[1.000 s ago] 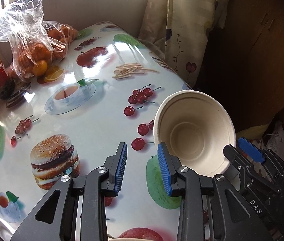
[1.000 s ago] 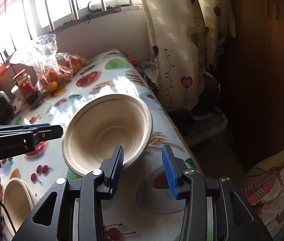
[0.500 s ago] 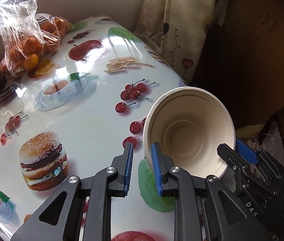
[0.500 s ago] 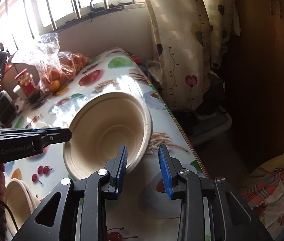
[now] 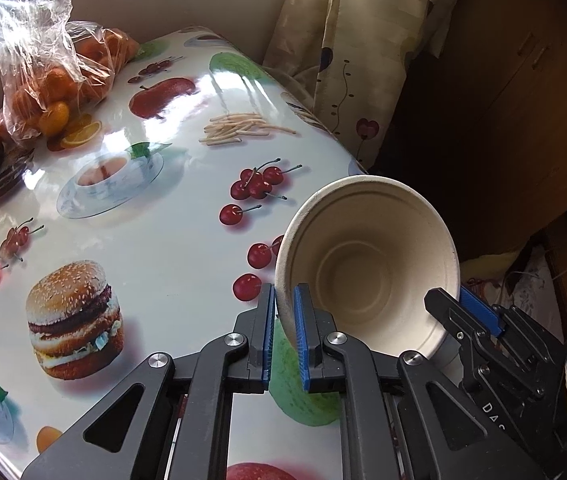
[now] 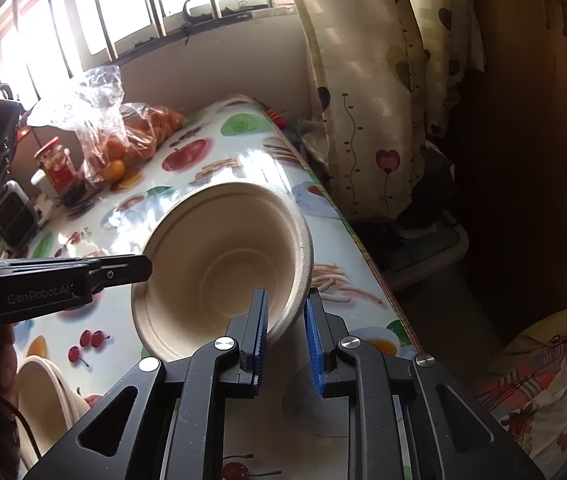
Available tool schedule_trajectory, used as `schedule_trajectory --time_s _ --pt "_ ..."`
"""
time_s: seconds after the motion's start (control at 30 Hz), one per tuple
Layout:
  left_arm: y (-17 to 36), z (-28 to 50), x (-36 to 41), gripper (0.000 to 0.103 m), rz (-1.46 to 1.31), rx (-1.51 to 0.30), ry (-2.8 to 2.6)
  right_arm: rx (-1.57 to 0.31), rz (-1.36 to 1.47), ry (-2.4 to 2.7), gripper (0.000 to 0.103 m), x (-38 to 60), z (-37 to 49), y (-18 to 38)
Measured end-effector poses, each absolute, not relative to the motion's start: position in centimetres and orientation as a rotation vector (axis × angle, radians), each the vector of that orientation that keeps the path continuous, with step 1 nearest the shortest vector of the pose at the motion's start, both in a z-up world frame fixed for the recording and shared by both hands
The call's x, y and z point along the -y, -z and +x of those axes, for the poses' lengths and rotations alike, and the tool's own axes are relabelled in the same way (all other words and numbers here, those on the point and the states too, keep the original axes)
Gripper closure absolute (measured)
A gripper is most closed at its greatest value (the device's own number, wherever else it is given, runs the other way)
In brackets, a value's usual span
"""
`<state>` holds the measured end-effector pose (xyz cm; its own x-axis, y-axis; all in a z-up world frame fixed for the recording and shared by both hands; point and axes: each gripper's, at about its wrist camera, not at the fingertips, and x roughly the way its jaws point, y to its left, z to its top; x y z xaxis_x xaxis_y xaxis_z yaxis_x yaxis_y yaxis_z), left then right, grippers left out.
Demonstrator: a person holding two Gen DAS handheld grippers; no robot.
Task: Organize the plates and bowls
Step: 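Grasp the rim of the next beige bowl with both grippers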
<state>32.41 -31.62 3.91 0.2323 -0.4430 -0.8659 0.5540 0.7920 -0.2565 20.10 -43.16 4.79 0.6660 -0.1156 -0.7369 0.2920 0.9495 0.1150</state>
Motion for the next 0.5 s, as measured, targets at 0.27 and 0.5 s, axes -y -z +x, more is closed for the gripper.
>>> schedule_trajectory --time_s 0.27,0.5 --pt "-4.18 32.22 31.34 0.093 0.109 -1.145 0.685 -0.809 0.239 0.224 0.085 43.13 20.05 -4.98" --pt "-4.72 31.66 30.98 0.093 0.113 -1.128 0.684 -0.801 0.245 0.22 0.085 42.89 19.67 -5.35"
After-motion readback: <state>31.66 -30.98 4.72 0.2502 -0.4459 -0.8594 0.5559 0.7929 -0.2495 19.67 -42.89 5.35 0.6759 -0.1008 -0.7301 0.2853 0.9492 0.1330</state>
